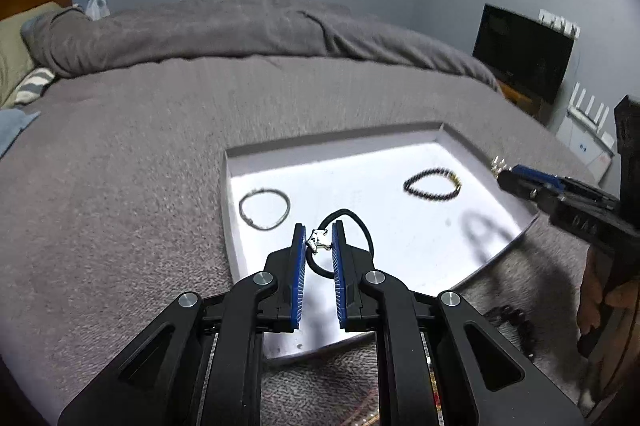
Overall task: Organize jewelry
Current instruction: 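Carry the brooch and hair tie into the box and open both grippers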
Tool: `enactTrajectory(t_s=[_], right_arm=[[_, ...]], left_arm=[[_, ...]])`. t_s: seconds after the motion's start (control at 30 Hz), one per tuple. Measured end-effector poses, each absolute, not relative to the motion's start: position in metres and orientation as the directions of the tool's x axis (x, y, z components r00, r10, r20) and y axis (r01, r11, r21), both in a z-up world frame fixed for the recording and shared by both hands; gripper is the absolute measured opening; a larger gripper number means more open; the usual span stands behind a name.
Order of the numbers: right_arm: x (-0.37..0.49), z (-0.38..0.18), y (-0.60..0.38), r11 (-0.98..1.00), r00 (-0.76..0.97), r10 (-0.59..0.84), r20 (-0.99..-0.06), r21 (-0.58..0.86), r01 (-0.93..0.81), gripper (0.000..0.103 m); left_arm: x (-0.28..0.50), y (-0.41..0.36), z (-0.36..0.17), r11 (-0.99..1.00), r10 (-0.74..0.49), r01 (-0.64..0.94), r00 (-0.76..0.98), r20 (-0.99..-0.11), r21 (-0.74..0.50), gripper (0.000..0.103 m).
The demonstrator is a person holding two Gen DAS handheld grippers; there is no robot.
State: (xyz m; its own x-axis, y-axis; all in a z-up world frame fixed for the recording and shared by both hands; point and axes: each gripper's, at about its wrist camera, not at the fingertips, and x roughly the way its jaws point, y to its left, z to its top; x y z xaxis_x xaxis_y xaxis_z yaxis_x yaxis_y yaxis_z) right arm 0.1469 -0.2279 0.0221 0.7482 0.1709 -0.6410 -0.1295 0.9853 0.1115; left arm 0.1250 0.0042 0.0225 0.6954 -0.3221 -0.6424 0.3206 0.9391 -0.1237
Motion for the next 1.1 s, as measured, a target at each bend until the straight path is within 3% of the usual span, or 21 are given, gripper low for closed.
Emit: enactTrajectory(t_s=[0.2, 0.5, 1.1], right_arm=[[0.157, -0.001, -0.223, 0.986, 0.687, 0.159, -0.709, 0.08, -0.146, 0.037], [0.159, -0.015, -0.214, 0.987, 0.613, 0.11, -0.782, 0.013, -0.161, 0.037], [0.156, -0.015, -0.215, 0.99, 0.636, 0.102, -0.765, 0.014, -0.141, 0.038]], left_arm=[[0.134, -0.013, 0.001, 0.939, -0.289, 0.332, 0.633, -0.718, -0.086, 0.014], [0.133, -0.004, -0.009, 0.956, -0.201, 0.294, 0.622, -0.757, -0.012, 0.014], [0.13, -0.001, -0.013, 0.955, -0.192, 0.296, 0.621, -0.76, 0.001, 0.014]])
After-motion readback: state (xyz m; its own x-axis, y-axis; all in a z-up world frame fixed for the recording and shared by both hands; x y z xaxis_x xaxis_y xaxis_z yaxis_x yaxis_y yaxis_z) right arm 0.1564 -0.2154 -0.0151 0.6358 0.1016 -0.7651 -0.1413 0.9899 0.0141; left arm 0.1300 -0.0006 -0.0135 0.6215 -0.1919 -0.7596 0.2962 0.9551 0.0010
